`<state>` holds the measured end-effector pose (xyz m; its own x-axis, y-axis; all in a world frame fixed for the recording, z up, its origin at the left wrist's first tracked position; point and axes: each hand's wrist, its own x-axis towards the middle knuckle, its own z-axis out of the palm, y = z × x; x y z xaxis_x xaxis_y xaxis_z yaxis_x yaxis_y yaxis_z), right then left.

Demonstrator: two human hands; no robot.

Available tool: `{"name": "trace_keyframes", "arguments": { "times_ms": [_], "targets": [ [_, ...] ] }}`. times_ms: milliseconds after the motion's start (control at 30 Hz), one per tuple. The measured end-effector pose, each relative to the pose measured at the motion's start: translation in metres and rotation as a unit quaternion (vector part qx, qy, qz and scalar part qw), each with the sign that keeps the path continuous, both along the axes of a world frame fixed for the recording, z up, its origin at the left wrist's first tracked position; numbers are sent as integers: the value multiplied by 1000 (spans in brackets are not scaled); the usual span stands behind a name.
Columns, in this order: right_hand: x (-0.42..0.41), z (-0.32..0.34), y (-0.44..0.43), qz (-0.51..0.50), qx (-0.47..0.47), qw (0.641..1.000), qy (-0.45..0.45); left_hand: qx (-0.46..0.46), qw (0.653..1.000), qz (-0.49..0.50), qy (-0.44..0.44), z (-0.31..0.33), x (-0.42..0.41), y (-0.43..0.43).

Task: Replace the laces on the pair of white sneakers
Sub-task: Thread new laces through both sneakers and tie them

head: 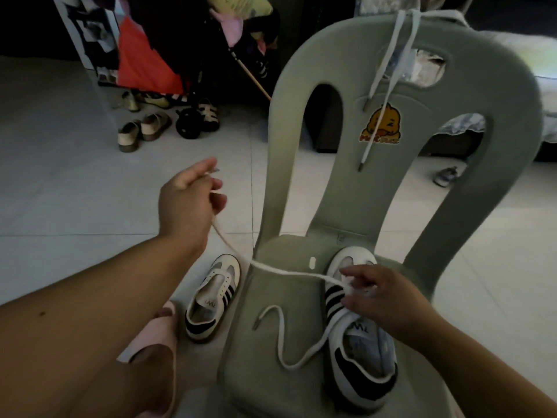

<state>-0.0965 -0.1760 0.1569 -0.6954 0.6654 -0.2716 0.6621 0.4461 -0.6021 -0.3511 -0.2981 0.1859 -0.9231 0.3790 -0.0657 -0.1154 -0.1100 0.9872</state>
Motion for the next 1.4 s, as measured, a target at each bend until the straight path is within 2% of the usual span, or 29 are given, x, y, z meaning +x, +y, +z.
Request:
{"name": "trace_keyframes", "arguments": {
  "times_ms": [67, 133, 233, 333, 433, 533, 633, 733, 867, 967, 1067, 1267, 1400],
  "targets": [
    [7, 3, 2, -12, -14, 1000, -16, -58, 992, -80, 78, 4, 20, 6],
    [15, 5, 3, -14, 5, 998, -67, -94, 977, -151, 115, 8, 43, 9],
    [27, 5, 1, -34, 19, 992, -116, -146, 942, -268, 140, 12, 81, 13],
    [36, 5, -3, -49, 50, 991, -115, -196, 894, -381, 132, 1, 112, 21],
    [43, 4, -6, -66, 73, 991, -88, -238, 849, -448, 144, -14, 139, 27],
    [52, -1, -6, -86, 55, 994, -34, -267, 826, -466, 173, -25, 157, 34],
    [56, -5, -5, -147, -47, 987, 32, -305, 801, -458, 237, -32, 167, 42],
    [58, -9, -3, -206, -185, 956, 93, -330, 773, -446, 307, -35, 174, 48],
    [64, -13, -1, -228, -275, 923, 145, -333, 772, -425, 335, -38, 181, 49],
    [66, -16, 0, -239, -295, 911, 159, -335, 782, -400, 342, -39, 182, 50],
    [67, -18, 2, -229, -287, 917, 156, -333, 781, -398, 348, -41, 181, 51],
    [67, -17, 2, -192, -260, 934, 152, -337, 730, -431, 409, -37, 178, 56],
    [70, -17, 2, -220, -298, 916, 153, -323, 724, -441, 421, -34, 173, 60]
  ]
}}
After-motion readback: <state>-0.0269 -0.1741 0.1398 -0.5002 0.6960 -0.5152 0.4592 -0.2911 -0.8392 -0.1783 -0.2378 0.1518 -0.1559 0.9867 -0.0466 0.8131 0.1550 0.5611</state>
